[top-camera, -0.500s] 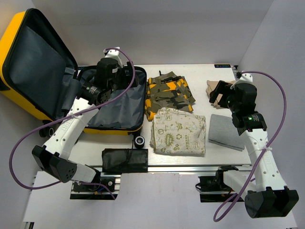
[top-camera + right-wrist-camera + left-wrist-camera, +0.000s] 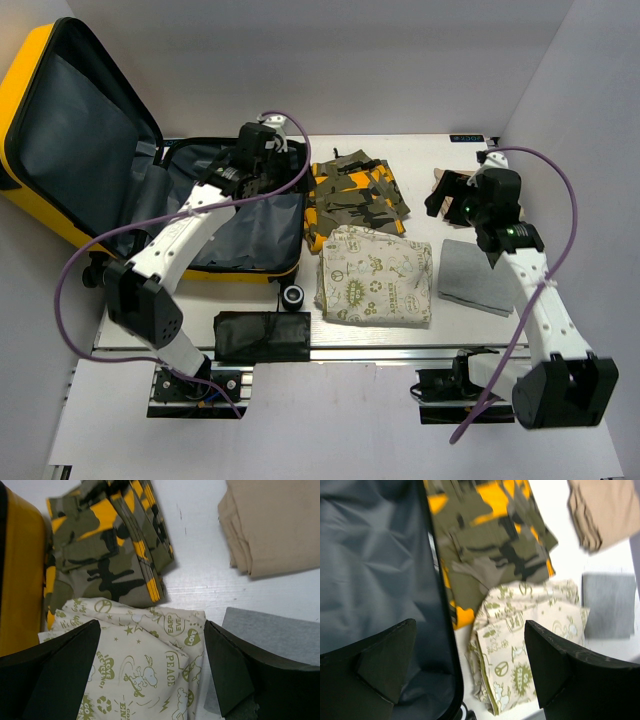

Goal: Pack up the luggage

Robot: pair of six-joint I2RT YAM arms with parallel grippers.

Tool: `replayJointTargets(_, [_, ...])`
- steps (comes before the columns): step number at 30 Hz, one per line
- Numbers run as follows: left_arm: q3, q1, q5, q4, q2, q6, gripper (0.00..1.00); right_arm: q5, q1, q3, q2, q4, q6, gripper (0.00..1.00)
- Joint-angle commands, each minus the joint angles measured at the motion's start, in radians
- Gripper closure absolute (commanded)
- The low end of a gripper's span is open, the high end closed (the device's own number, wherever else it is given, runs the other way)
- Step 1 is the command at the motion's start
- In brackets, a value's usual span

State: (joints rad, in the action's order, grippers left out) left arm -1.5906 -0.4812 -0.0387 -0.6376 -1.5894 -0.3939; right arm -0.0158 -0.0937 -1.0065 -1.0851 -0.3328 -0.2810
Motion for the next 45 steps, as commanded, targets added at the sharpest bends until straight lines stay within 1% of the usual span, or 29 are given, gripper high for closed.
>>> replayJointTargets(1, [-0.02,-0.014,-0.142,0.004,-0.024,-0.008,0.02,-0.052,-0.001,-0.052,-0.068,-0.02,-0.03,0.11])
replayJointTargets(2, [-0.011,-0.014,-0.151,0.004,-0.029,-0.011,0.02,-0.046,0.0,-0.055,-0.088,-0.043,-0.044,0.11])
replayJointTargets(4, [0.045,-0.039,-0.225,0.036,-0.032,-0.014,0.02,-0.027,-0.003,-0.031,-0.098,-0.084,-0.09,0.11])
replayJointTargets(6, [0.075,-0.062,-0.265,0.046,-0.041,-0.022,0.02,-0.013,0.002,0.023,-0.096,-0.109,-0.127,0.11])
replayJointTargets(9, [0.098,-0.137,-0.306,0.02,-0.075,-0.01,0.02,-0.018,0.002,0.103,-0.076,-0.144,-0.164,0.11])
replayJointTargets(10, [0.106,-0.176,-0.293,0.013,-0.086,-0.008,0.02,-0.03,0.0,0.126,-0.069,-0.146,-0.165,0.11])
replayJointTargets(13, [0.139,-0.239,-0.245,-0.026,-0.092,-0.016,0.02,-0.035,0.0,0.208,-0.027,-0.149,-0.17,0.11])
replayJointTargets(15, [0.184,-0.264,-0.187,-0.049,-0.089,-0.048,0.02,-0.042,0.003,0.239,0.007,-0.144,-0.161,0.11])
replayJointTargets(18, [0.265,-0.301,-0.155,-0.062,-0.089,-0.103,0.02,-0.076,0.002,0.281,0.047,-0.135,-0.146,0.11])
replayJointTargets(22, [0.322,-0.332,-0.063,-0.076,-0.101,-0.18,0.02,-0.108,0.002,0.325,0.076,-0.115,-0.126,0.11])
replayJointTargets(25, [0.339,-0.352,0.023,-0.066,-0.099,-0.25,0.02,-0.131,0.003,0.364,0.071,-0.097,-0.119,0.11])
replayJointTargets(27, [0.345,-0.362,0.13,-0.044,-0.119,-0.305,0.02,-0.147,0.0,0.396,0.062,-0.077,-0.122,0.11])
replayJointTargets(29, [0.305,-0.362,0.157,-0.047,-0.161,-0.322,0.02,-0.154,0.003,0.43,0.051,-0.04,-0.136,0.11])
replayJointTargets(30, [0.27,-0.373,0.18,-0.048,-0.212,-0.326,0.02,-0.154,0.002,0.439,0.047,-0.031,-0.153,0.11])
replayJointTargets(32, [0.244,-0.382,0.174,-0.039,-0.262,-0.321,0.02,-0.159,0.003,0.457,0.042,-0.008,-0.159,0.11])
replayJointTargets(34, [0.235,-0.392,0.157,-0.016,-0.32,-0.312,0.02,-0.167,0.0,0.494,0.04,0.05,-0.168,0.11])
replayJointTargets(37, [0.227,-0.392,0.152,-0.014,-0.366,-0.306,0.02,-0.176,-0.003,0.545,0.03,0.139,-0.184,0.11])
replayJointTargets(41, [0.273,-0.392,0.135,0.036,-0.373,-0.304,0.02,-0.194,-0.004,0.583,-0.007,0.202,-0.195,0.11])
replayJointTargets(43, [0.279,-0.392,0.125,0.05,-0.379,-0.296,0.04,-0.19,-0.003,0.595,-0.031,0.216,-0.189,0.11])
replayJointTargets(45, [0.284,-0.392,0.103,0.065,-0.386,-0.286,0.08,-0.168,-0.009,0.6,-0.047,0.224,-0.182,0.11])
